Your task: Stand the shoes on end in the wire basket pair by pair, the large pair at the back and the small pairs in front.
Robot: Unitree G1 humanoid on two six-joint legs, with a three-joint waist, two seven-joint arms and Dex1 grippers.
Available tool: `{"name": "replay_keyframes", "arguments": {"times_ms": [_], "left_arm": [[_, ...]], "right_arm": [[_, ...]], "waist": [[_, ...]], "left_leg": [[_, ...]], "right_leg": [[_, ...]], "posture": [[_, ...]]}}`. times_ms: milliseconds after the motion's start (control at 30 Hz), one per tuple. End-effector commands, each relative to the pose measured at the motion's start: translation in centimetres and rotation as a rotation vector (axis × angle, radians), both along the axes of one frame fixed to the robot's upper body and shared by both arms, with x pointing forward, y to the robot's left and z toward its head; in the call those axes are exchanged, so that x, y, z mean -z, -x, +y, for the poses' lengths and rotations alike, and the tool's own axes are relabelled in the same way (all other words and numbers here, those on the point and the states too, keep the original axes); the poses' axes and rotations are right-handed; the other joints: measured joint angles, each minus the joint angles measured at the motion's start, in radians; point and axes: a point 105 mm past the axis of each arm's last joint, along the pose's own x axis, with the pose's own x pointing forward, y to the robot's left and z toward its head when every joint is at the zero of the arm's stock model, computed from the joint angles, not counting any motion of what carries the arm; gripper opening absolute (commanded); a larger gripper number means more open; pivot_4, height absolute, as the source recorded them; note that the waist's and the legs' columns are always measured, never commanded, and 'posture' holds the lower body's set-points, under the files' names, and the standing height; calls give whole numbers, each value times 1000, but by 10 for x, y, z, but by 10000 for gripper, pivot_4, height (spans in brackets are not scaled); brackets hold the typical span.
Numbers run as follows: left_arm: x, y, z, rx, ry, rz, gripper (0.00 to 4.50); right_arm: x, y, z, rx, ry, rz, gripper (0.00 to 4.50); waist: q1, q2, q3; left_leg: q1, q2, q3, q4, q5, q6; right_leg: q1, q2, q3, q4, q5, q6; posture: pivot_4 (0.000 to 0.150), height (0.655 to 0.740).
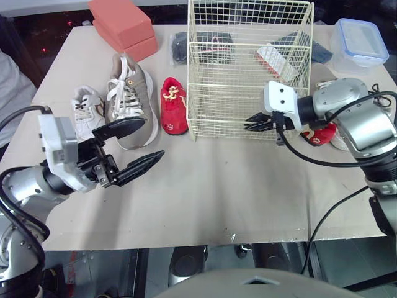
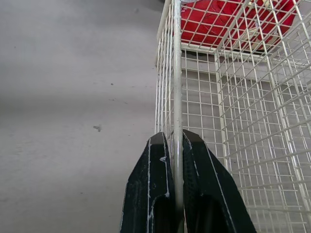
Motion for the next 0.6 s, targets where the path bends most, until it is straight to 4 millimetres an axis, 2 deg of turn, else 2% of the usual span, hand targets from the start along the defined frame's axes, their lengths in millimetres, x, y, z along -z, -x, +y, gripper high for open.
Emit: {"name": "replay_keyframes", "arguments": {"times_ms": [33, 467, 600], "left_arm": [[-5, 2, 0, 2, -6, -33, 45000], [-3, 1, -3, 9, -6, -21, 45000], [-4, 0, -4, 9, -2, -26, 45000]], "right_arm": [[-13, 7, 0, -61, -27, -34, 1216], [-15, 5, 1, -54, -48, -52, 1216], [-19, 2, 1, -39, -69, -55, 10337]], "waist": [[0, 0, 0], [-1, 0, 0], [0, 0, 0]], "left_leg": [[0, 0, 0, 0, 0, 0], [0, 0, 0, 0, 0, 0], [0, 0, 0, 0, 0, 0]], "right_leg": [[0, 0, 0, 0, 0, 0], [0, 0, 0, 0, 0, 0], [0, 0, 0, 0, 0, 0]], "posture": [[1500, 6860], [1500, 6860], [1500, 6860]]}}
